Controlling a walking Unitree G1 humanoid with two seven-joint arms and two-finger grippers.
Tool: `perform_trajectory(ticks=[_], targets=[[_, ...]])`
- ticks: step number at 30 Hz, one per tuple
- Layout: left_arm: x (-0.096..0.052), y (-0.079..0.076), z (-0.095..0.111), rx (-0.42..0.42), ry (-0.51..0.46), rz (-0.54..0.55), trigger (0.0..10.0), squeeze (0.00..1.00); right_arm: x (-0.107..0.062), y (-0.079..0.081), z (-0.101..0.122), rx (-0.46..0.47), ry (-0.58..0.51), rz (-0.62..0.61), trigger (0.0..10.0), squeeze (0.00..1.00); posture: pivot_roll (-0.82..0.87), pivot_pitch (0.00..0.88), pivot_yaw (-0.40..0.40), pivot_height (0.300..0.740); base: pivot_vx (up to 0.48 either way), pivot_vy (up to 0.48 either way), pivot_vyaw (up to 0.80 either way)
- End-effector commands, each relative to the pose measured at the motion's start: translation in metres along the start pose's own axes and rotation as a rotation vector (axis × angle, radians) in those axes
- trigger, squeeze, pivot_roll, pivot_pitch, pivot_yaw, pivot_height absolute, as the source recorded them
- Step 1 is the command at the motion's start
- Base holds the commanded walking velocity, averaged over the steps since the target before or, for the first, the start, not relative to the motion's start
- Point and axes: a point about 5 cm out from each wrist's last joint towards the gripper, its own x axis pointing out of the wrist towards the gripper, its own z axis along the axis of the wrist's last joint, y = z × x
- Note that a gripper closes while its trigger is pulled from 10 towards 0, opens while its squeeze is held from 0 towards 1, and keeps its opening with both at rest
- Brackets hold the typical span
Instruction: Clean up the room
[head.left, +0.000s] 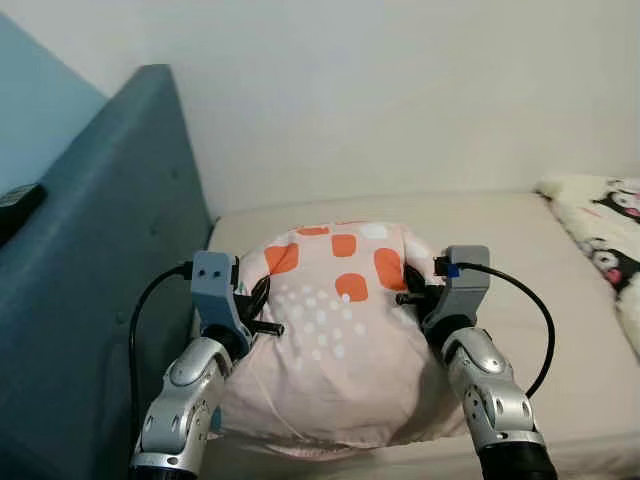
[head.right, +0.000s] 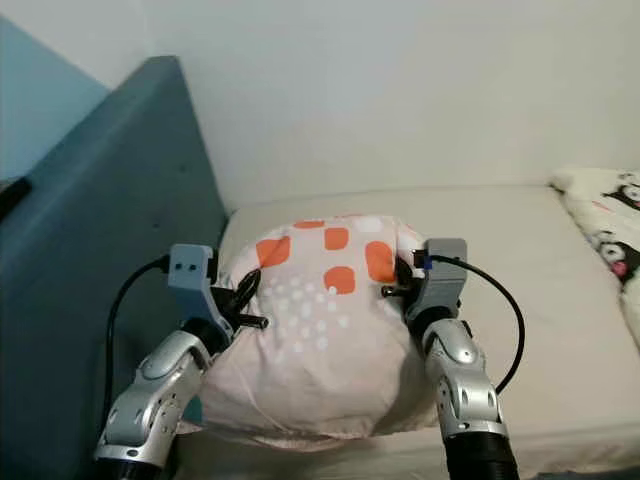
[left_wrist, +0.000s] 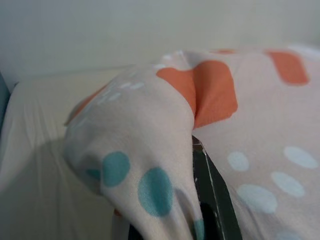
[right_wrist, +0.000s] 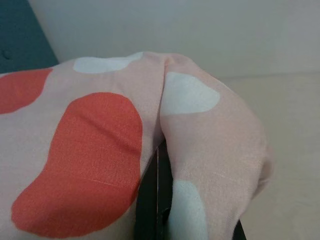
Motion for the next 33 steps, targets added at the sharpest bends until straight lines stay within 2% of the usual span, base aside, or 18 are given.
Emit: perform_trajectory(ticks=[1, 6, 12, 21, 33], targets=[[0.0, 0.005, 0.004, 0.04, -0.026, 0.027, 10.0, 0.0, 0.002, 0.0, 0.005, -0.015, -0.024, -0.01, 10.0, 0.0, -0.01, 0.077, -0.007, 0.74, 0.0, 0.0, 0.0], [0.009, 0.007, -0.001, 0.096, -0.013, 0.071, 10.0, 0.0, 0.007, -0.001, 0.002, -0.017, -0.004, 0.009, 10.0, 0.0, -0.01, 0.079, -0.01, 0.74, 0.0, 0.0, 0.0], [0.021, 0.015, 0.007, 0.091, -0.039, 0.169, 10.0, 0.0, 0.014, 0.008, -0.002, -0.001, 0.022, 0.063, 10.0, 0.0, -0.01, 0.077, -0.011, 0.73, 0.0, 0.0, 0.0], [0.017, 0.009, 0.004, 0.107, -0.033, 0.112, 10.0, 0.0, 0.013, 0.014, -0.001, 0.015, 0.007, 0.086, 10.0, 0.0, 0.0, 0.07, -0.008, 0.69, 0.0, 0.0, 0.0], [0.018, 0.008, 0.001, 0.107, -0.034, 0.109, 10.0, 0.0, 0.013, 0.015, -0.002, 0.014, 0.004, 0.097, 10.0, 0.0, 0.0, 0.067, -0.004, 0.645, 0.0, 0.0, 0.0]])
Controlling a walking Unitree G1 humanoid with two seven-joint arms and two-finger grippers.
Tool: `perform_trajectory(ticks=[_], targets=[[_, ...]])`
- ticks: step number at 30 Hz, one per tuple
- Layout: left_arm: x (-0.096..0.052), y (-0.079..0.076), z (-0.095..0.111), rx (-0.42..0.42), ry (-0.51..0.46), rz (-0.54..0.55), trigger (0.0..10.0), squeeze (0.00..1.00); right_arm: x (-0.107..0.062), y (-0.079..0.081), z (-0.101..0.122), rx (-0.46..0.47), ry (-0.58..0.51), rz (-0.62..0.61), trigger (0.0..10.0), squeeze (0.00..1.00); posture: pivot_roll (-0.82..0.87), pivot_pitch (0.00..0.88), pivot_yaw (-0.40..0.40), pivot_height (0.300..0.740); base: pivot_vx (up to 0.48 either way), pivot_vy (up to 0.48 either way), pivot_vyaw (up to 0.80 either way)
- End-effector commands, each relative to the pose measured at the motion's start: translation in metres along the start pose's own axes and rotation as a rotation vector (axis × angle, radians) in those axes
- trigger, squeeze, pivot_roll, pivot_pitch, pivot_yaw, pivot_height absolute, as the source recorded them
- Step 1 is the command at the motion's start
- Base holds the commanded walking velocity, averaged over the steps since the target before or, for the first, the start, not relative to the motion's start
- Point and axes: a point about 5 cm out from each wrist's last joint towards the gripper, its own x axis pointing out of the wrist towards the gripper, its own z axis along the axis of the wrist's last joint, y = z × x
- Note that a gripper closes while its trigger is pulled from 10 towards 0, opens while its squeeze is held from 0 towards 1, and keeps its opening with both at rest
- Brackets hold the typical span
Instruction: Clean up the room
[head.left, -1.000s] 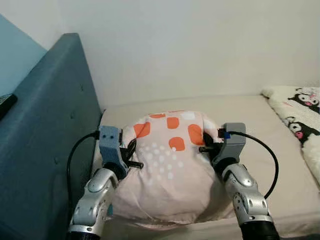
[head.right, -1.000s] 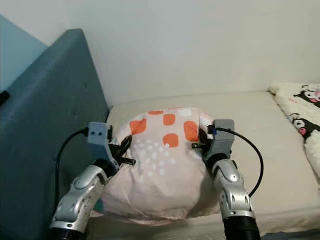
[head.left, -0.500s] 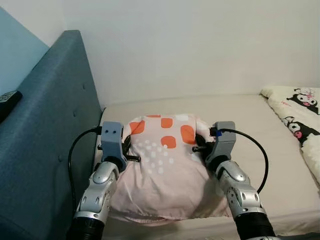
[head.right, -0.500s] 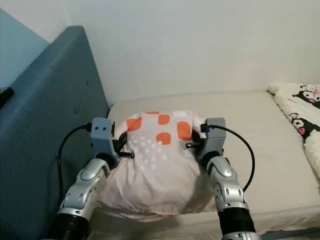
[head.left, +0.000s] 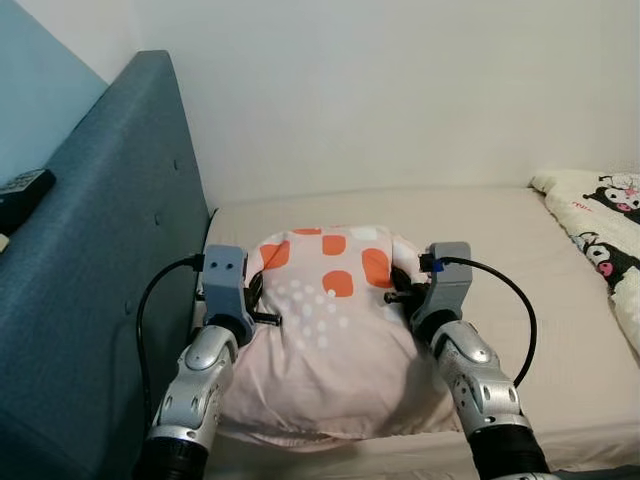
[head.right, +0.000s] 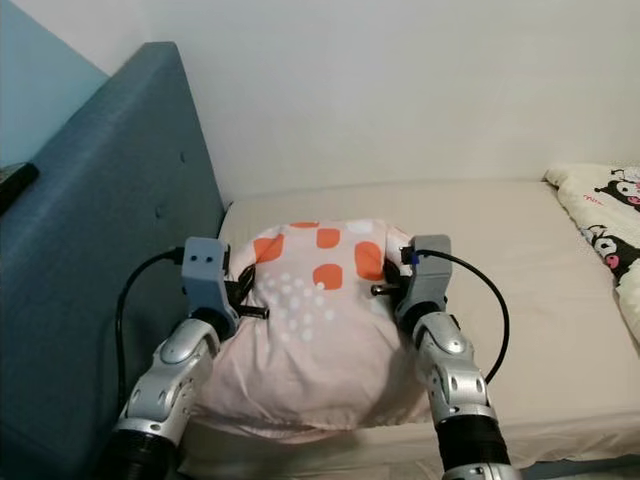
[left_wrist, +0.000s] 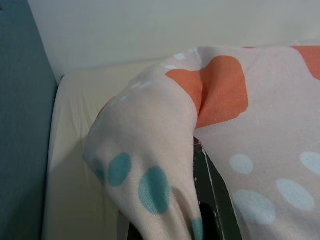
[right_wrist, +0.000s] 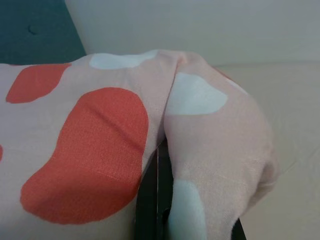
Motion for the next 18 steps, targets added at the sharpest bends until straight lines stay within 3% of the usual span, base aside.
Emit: perform_trajectory(ticks=[1, 18], targets=[[-0.0001, -0.0001, 0.0053, 0.019, -0.041, -0.004, 10.0, 0.0, 0.0002, 0.0038, 0.0049, -0.007, -0.041, 0.019, 10.0, 0.0, 0.0, 0.067, -0.004, 0.645, 0.0, 0.0, 0.0], [-0.0005, -0.004, 0.0048, 0.027, -0.03, -0.044, 10.0, 0.0, 0.0003, 0.0019, 0.0054, 0.0, -0.046, 0.015, 10.0, 0.0, 0.01, 0.083, -0.002, 0.636, 0.0, 0.0, 0.0]])
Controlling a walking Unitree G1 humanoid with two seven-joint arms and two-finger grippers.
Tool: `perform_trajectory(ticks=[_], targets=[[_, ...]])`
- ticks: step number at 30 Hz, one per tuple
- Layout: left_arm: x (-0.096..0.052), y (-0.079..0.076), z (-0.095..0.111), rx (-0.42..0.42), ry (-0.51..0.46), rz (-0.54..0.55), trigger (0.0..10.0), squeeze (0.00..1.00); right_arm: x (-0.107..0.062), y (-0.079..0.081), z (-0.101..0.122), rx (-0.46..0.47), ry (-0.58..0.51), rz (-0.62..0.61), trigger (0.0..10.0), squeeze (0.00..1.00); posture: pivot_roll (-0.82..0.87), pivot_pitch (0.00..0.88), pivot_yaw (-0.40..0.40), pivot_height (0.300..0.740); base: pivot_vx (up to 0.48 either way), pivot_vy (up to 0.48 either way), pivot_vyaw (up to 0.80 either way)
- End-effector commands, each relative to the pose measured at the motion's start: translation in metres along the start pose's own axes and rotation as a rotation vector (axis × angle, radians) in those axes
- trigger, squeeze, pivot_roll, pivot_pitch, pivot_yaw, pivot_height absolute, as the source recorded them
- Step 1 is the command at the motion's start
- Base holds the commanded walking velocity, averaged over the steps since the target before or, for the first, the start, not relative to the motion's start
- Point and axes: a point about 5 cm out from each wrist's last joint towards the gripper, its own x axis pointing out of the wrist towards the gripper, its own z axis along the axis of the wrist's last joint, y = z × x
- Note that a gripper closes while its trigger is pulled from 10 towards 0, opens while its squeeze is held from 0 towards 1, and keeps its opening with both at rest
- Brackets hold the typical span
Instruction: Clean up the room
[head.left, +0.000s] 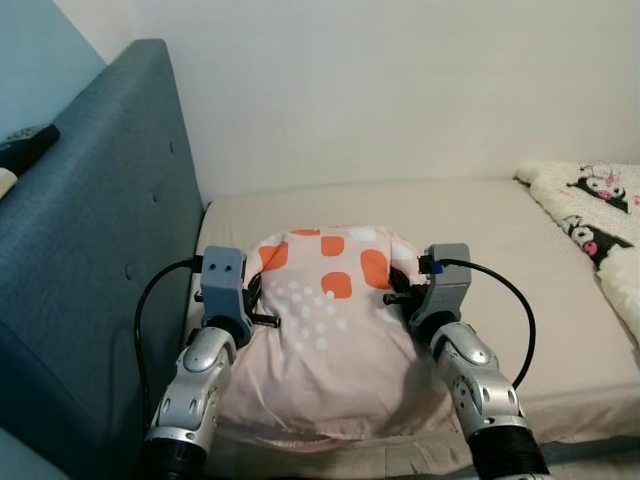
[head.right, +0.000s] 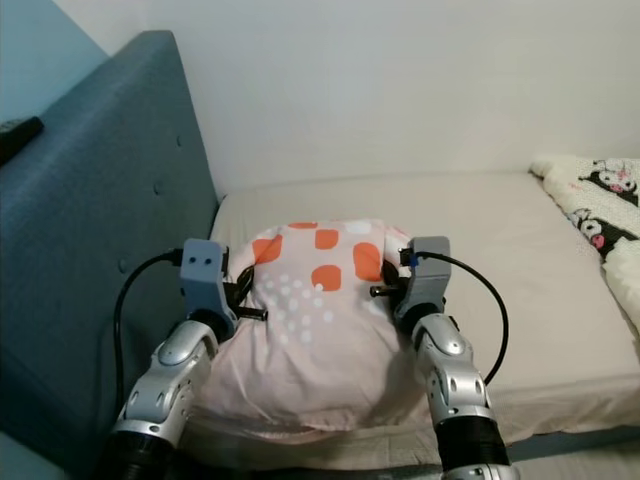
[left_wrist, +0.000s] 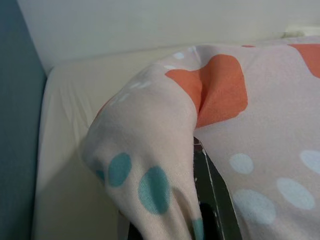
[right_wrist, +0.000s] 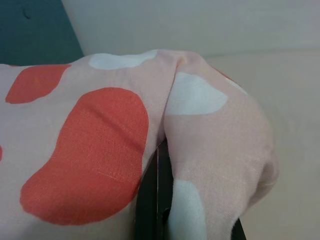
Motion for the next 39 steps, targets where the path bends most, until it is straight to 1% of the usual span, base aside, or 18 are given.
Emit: perform_trajectory(ticks=[1, 5, 9, 16, 21, 23, 25, 28, 29, 39], targets=[[0.0, -0.002, 0.006, 0.02, -0.033, -0.015, 10.0, 0.0, 0.001, 0.003, 0.007, -0.004, -0.048, 0.017, 10.0, 0.0, 0.01, 0.083, -0.002, 0.636, 0.0, 0.0, 0.0], [0.0, -0.001, 0.007, 0.024, -0.032, -0.018, 10.0, 0.0, 0.001, 0.002, 0.007, -0.001, -0.05, 0.012, 10.0, 0.0, 0.01, 0.09, 0.003, 0.636, 0.0, 0.0, 0.0], [0.001, 0.002, 0.007, 0.025, -0.023, 0.003, 10.0, 0.0, 0.002, 0.003, 0.007, 0.002, -0.054, 0.011, 10.0, 0.0, 0.02, 0.095, 0.01, 0.636, 0.0, 0.0, 0.0], [0.002, 0.007, 0.009, 0.032, -0.022, 0.02, 10.0, 0.0, 0.009, 0.003, 0.014, 0.008, -0.071, 0.019, 10.0, 0.0, 0.03, 0.119, 0.015, 0.636, 0.0, 0.0, 0.0], [0.004, 0.01, 0.011, 0.04, -0.017, 0.04, 10.0, 0.0, 0.012, 0.005, 0.018, 0.007, -0.078, 0.029, 10.0, 0.0, 0.04, 0.149, 0.022, 0.621, 0.0, 0.0, 0.0], [0.005, 0.014, 0.013, 0.051, -0.012, 0.063, 10.0, 0.0, 0.015, 0.008, 0.02, 0.002, -0.081, 0.041, 10.0, 0.0, 0.05, 0.173, 0.028, 0.611, 0.0, 0.0, 0.0], [0.007, 0.019, 0.016, 0.049, -0.014, 0.08, 10.0, 0.0, 0.019, 0.011, 0.023, -0.005, -0.087, 0.059, 10.0, 0.0, 0.06, 0.206, 0.035, 0.611, 0.0, 0.0, 0.0], [0.009, 0.024, 0.019, 0.06, -0.013, 0.089, 10.0, 0.0, 0.024, 0.012, 0.028, -0.023, -0.092, 0.079, 10.0, 0.0, 0.06, 0.223, 0.037, 0.611, 0.0, 0.0, 0.0], [0.01, 0.027, 0.021, 0.067, -0.014, 0.086, 10.0, 0.0, 0.028, 0.012, 0.033, -0.033, -0.1, 0.092, 10.0, 0.0, 0.06, 0.234, 0.037, 0.611, 0.0, 0.0, 0.0], [0.012, 0.035, 0.028, 0.105, -0.017, 0.067, 10.0, 0.0, 0.037, 0.011, 0.048, -0.049, -0.124, 0.106, 10.0, 0.0, 0.07, 0.268, 0.029, 0.611, 0.0, 0.0, 0.0]])
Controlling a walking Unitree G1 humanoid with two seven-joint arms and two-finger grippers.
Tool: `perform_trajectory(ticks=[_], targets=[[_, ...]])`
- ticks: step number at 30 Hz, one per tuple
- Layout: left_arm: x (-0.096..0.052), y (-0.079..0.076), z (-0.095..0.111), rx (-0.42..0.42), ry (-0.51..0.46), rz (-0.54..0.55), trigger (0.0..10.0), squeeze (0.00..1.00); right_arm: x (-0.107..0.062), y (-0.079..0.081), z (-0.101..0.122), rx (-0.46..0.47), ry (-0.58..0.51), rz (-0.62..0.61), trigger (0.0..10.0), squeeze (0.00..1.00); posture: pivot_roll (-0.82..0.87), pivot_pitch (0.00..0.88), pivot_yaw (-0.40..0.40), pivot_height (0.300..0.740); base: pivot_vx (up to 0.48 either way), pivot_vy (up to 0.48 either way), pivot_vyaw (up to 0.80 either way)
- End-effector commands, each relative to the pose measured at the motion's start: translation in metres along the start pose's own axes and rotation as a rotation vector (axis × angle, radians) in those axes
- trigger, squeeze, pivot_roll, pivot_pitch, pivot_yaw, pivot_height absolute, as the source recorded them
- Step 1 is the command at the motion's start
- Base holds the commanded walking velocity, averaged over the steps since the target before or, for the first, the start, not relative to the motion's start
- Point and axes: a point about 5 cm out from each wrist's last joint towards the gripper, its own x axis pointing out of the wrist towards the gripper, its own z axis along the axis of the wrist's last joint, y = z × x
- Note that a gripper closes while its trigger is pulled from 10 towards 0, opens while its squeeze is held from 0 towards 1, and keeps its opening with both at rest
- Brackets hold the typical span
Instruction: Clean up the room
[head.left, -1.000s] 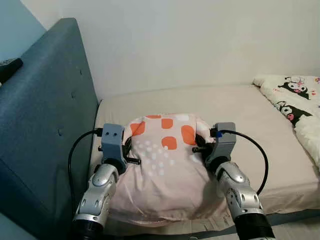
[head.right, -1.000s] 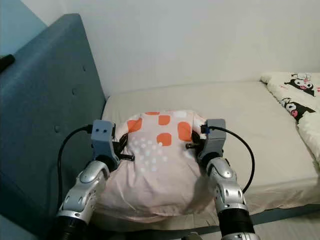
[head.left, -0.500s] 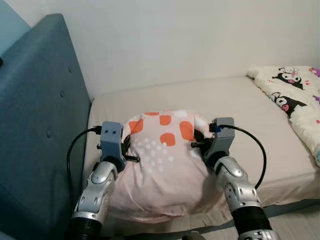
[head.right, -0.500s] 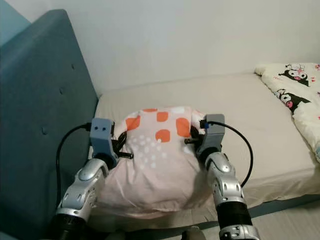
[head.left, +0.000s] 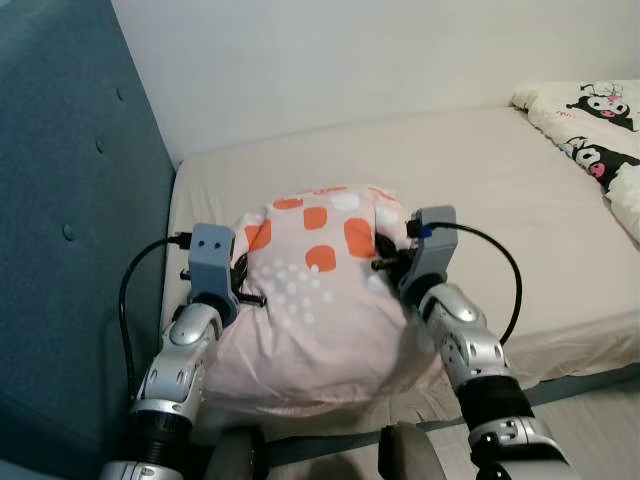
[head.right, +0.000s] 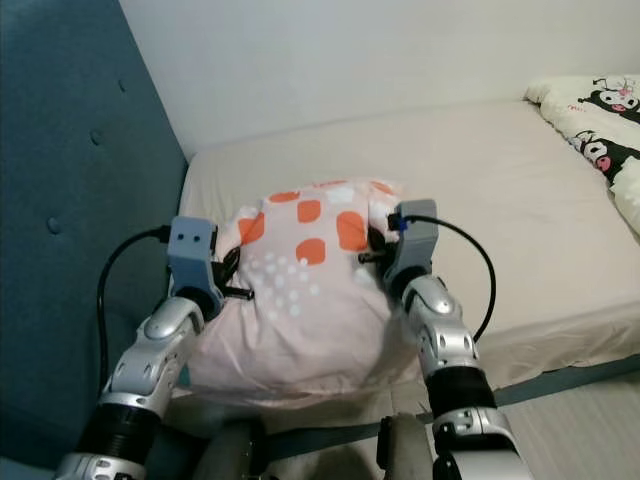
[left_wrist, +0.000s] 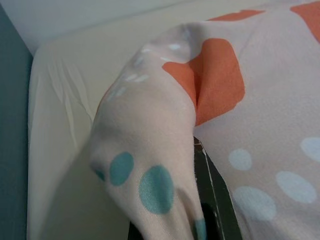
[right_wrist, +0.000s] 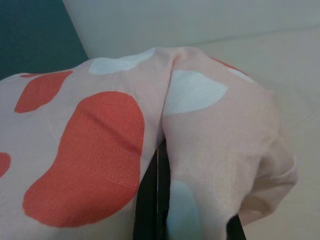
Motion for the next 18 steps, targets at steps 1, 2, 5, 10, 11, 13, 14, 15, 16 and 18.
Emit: perform_trajectory(ticks=[1, 2, 5, 10, 11, 13, 14, 15, 16, 18], targets=[[0.0, 0.009, 0.002, 0.021, -0.001, 0.023, 10.0, 0.0, 0.001, -0.001, 0.006, -0.015, -0.034, 0.0, 10.0, 0.0, 0.07, 0.268, 0.029, 0.611, 0.0, 0.0, 0.0], [0.001, 0.01, 0.003, 0.028, 0.0, 0.025, 10.0, 0.0, 0.002, -0.002, 0.008, -0.015, -0.037, 0.001, 10.0, 0.0, 0.07, 0.269, 0.029, 0.611, 0.0, 0.0, 0.0], [0.003, 0.015, 0.006, 0.036, -0.001, 0.03, 10.0, 0.0, 0.005, -0.001, 0.01, -0.013, -0.045, 0.009, 10.0, 0.0, 0.07, 0.274, 0.028, 0.607, 0.0, 0.0, 0.0], [0.002, 0.018, 0.005, 0.043, 0.007, 0.027, 10.0, 0.0, 0.008, 0.001, 0.01, -0.011, -0.046, 0.017, 10.0, 0.0, 0.07, 0.273, 0.025, 0.587, 0.0, 0.0, 0.0], [0.002, 0.019, 0.005, 0.046, 0.009, 0.025, 10.0, 0.0, 0.009, 0.001, 0.01, -0.012, -0.049, 0.017, 10.0, 0.0, 0.07, 0.272, 0.025, 0.583, 0.0, 0.0, 0.0], [0.002, 0.019, 0.005, 0.046, 0.009, 0.025, 10.0, 0.0, 0.009, 0.001, 0.01, -0.012, -0.049, 0.017, 10.0, 0.0, 0.07, 0.272, 0.025, 0.583, 0.0, 0.0, 0.0], [0.001, 0.02, 0.004, 0.052, 0.013, 0.021, 10.0, 0.0, 0.01, 0.001, 0.011, -0.012, -0.051, 0.017, 10.0, 0.0, 0.07, 0.273, 0.025, 0.578, 0.0, 0.0, 0.0], [0.001, 0.021, 0.003, 0.054, 0.016, 0.02, 10.0, 0.0, 0.01, 0.001, 0.01, -0.012, -0.052, 0.017, 10.0, 0.0, 0.07, 0.27, 0.026, 0.578, 0.0, 0.0, 0.0], [0.001, 0.021, 0.003, 0.054, 0.016, 0.02, 10.0, 0.0, 0.01, 0.001, 0.01, -0.012, -0.052, 0.017, 10.0, 0.0, 0.07, 0.27, 0.026, 0.578, 0.0, 0.0, 0.0], [0.001, 0.022, 0.003, 0.06, 0.023, 0.013, 10.0, 0.0, 0.011, 0.0, 0.01, -0.011, -0.05, 0.014, 10.0, 0.0, 0.07, 0.268, 0.026, 0.578, 0.0, 0.0, 0.0]])
